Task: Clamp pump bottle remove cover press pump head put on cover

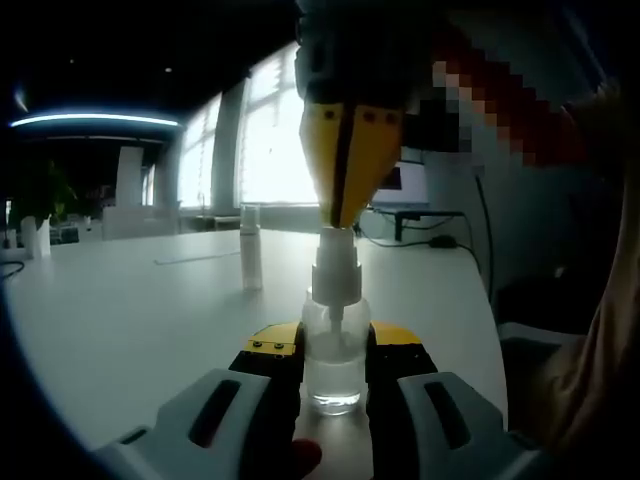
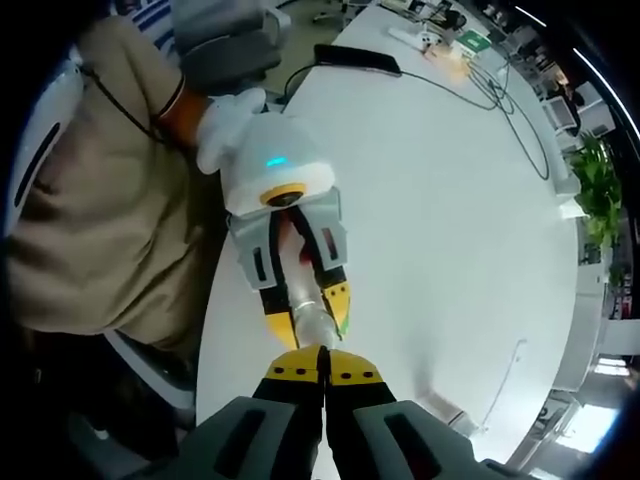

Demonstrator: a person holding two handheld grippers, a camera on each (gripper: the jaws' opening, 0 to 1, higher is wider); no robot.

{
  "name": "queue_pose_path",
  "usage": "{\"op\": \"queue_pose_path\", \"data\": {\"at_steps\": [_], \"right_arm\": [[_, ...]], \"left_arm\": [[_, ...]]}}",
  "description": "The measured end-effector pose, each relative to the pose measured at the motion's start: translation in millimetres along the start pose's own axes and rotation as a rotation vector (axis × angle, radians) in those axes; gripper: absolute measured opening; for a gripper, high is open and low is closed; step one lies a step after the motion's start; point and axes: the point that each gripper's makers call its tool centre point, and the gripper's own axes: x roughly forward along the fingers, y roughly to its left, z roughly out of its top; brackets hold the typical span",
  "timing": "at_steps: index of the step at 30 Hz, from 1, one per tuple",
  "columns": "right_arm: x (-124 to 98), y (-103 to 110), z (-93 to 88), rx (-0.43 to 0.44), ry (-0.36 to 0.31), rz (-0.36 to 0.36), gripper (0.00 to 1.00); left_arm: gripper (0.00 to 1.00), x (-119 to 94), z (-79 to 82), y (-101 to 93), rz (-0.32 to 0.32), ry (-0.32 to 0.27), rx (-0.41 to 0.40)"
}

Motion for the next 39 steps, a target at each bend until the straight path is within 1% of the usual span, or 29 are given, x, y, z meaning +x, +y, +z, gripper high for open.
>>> {"op": "queue_pose_path", "data": {"at_steps": [7,17,20,28,39], "right_arm": [[-2.9,0.0,1.3,-0.006,-0.020,-0.014,0.00],[-2.8,-0.7,1.6,-0.016,-0.014,-0.013,0.00],[-2.7,-1.5,1.4,0.000,-0.018,-0.013,0.00],[-2.7,-3.6,1.4,0.006,-0.032,-0.019,0.00],[-2.6,-2.1,1.4,0.009,-0.025,-0.013,0.00]], "left_arm": [[0.15,0.1,0.3,-0.3,-0.002,0.000,-0.004],[0.15,0.5,0.1,0.1,-0.001,0.000,-0.009],[0.15,0.6,0.0,0.2,-0.002,0.000,-0.013],[0.15,0.5,-0.1,0.9,0.001,0.000,-0.014],[0.15,0.2,-0.1,0.8,0.001,0.001,-0.009]]}}
